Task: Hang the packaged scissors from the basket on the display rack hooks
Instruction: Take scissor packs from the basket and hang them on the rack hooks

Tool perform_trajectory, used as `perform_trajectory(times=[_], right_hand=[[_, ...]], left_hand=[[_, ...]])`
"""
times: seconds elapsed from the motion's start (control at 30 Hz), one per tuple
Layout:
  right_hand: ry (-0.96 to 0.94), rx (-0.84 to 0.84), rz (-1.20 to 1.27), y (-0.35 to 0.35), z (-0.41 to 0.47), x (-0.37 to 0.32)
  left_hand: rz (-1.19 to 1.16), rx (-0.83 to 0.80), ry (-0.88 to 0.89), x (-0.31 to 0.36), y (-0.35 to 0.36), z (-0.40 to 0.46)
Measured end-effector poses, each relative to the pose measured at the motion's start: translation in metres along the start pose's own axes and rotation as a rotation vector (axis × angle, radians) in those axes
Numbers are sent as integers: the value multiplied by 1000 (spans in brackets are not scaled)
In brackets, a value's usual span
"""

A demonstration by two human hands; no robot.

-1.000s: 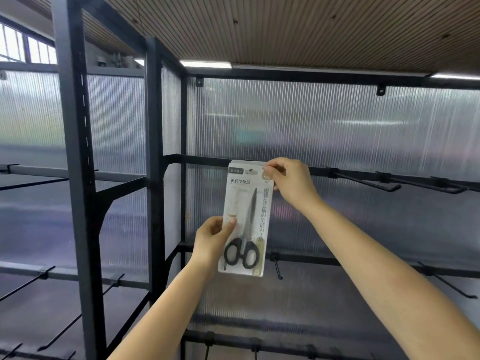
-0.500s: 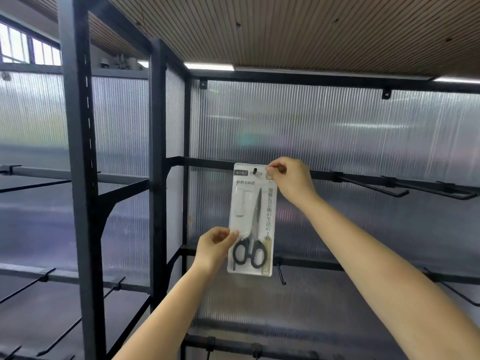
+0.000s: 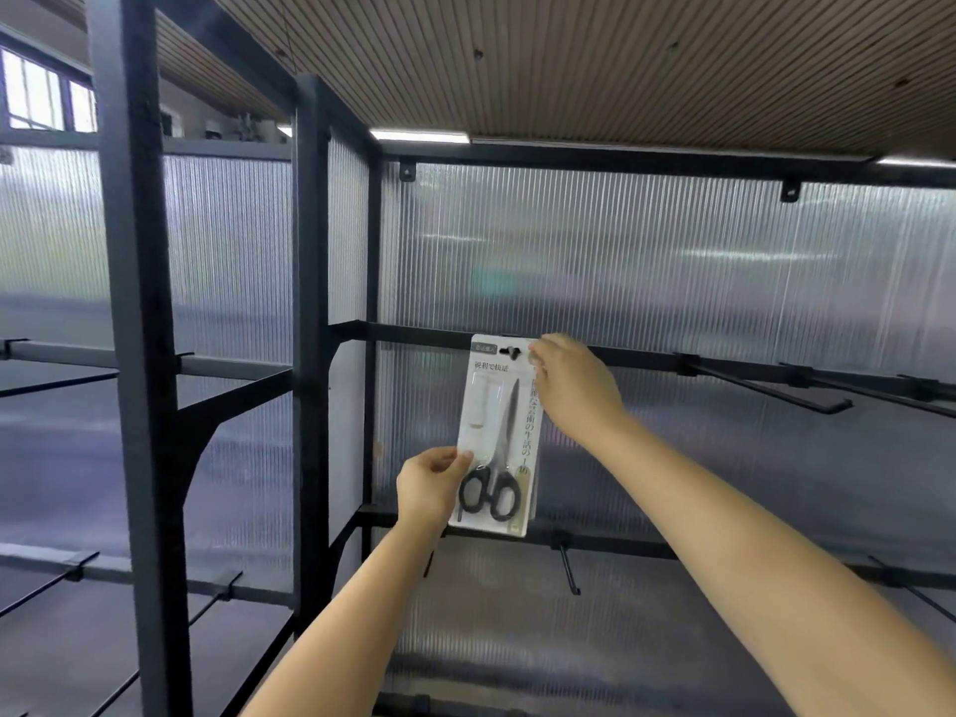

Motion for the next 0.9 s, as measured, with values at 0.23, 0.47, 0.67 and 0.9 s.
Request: perform_trajectory(times=[0.23,0.47,0.67,0.9], right_hand=[[1,-204,-98,20,-5,-4],[13,-161,-95,14,-13,2],[109,-208,-55,-2,-50,7],[202,-310,-92,-22,-143,21]], left_hand=[[144,-10,-20,-3,10,14],[455,-28,166,36,11,-1],[538,-110,346,77,18,-40],[606,-279,391,60,52,-115]])
Point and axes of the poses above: each hand's wrist, its own z-axis towards the middle knuckle, its own y-axis out of the palm, x = y × z, the point moved 9 cm from there along z, towards the middle knuckle, and after that the axes turned 13 degrees about -z, right-handed, at the moved point
